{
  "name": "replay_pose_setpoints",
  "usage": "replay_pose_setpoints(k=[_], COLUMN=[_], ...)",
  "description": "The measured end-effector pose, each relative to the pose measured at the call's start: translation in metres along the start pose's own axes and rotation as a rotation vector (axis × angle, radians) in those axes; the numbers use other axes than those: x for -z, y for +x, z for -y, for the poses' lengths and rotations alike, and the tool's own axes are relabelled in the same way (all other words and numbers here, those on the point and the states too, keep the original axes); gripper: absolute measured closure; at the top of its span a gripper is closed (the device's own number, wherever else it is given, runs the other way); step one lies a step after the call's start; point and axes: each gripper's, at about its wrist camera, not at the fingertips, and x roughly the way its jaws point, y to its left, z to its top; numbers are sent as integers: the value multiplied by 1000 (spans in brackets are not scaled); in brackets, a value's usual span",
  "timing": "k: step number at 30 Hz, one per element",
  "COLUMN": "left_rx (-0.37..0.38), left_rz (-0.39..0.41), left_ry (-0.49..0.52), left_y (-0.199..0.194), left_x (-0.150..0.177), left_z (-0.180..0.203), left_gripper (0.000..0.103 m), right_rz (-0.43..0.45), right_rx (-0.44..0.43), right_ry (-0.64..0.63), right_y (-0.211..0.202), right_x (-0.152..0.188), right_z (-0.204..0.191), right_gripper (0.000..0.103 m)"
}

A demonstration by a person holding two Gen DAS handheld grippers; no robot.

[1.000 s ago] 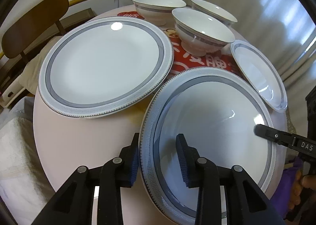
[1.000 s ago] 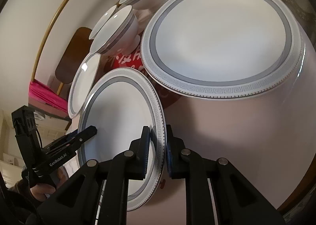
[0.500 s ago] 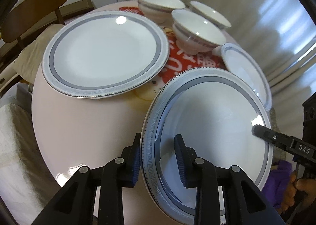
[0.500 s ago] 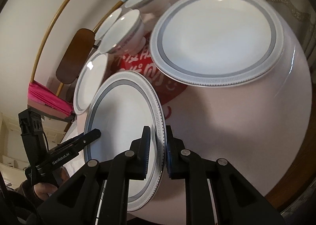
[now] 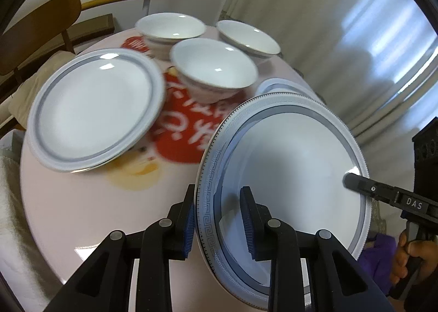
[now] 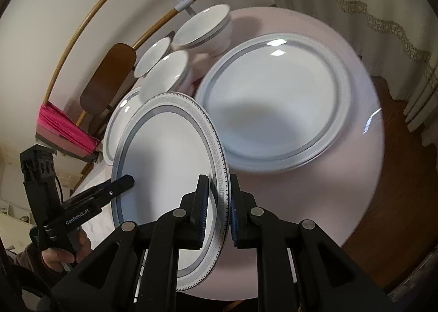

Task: Organize plates and bowls

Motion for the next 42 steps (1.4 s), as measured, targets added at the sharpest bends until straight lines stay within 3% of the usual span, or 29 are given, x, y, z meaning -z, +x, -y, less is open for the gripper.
replay_pose_setpoints(k=[8,16,32,42], left_rx=[-47,-92,-127,-149], left_rz=[18,4,-43,-32], left_ry=[-90,-117,-132,-134], left_y=[43,85,123,131], left_x=[-25,-46,-69,-76], left_z=[60,96,105,100], left_gripper=[78,78,78,78], right_rz=[-84,-108,-152,-156], right_rx=[-16,-14,45,31], right_ry=[-78,-97,-85,-81], right_y=[-4,-1,15,25], right_x=[-55,-95,-118,-128], right_z=[64,96,117,121], right_gripper=[88,87,83,83])
